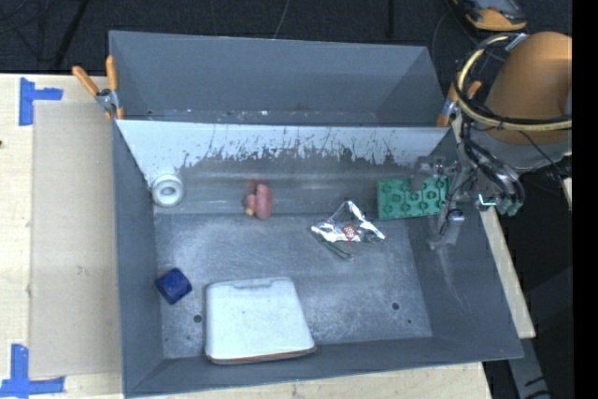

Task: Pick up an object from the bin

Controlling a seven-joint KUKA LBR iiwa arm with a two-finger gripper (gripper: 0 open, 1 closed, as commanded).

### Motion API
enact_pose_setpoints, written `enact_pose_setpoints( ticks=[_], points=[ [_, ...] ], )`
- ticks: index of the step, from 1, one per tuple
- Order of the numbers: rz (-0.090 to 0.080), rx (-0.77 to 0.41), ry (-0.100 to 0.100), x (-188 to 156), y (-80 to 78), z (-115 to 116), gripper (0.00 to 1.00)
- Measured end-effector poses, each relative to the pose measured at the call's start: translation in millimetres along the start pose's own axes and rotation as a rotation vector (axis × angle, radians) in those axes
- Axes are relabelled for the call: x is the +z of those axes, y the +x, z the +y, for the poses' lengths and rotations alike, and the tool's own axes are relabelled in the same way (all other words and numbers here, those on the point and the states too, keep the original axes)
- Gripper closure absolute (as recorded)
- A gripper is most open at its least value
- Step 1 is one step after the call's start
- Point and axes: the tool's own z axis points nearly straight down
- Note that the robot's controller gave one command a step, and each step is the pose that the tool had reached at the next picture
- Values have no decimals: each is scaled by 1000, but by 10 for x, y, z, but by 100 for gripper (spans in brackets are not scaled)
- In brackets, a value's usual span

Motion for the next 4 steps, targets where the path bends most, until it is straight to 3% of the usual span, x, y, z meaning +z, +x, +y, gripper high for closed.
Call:
enact_pose_setpoints(
  ticks=[1,2,3,4],
  points=[
    [-6,300,-5,1039,-190,388,0],
    [-8,253,-1,1075,-33,1037,0],
    [-19,254,1,1036,-68,1004,100],
    [-16,265,-2,203,44,1245,100]
  ],
)
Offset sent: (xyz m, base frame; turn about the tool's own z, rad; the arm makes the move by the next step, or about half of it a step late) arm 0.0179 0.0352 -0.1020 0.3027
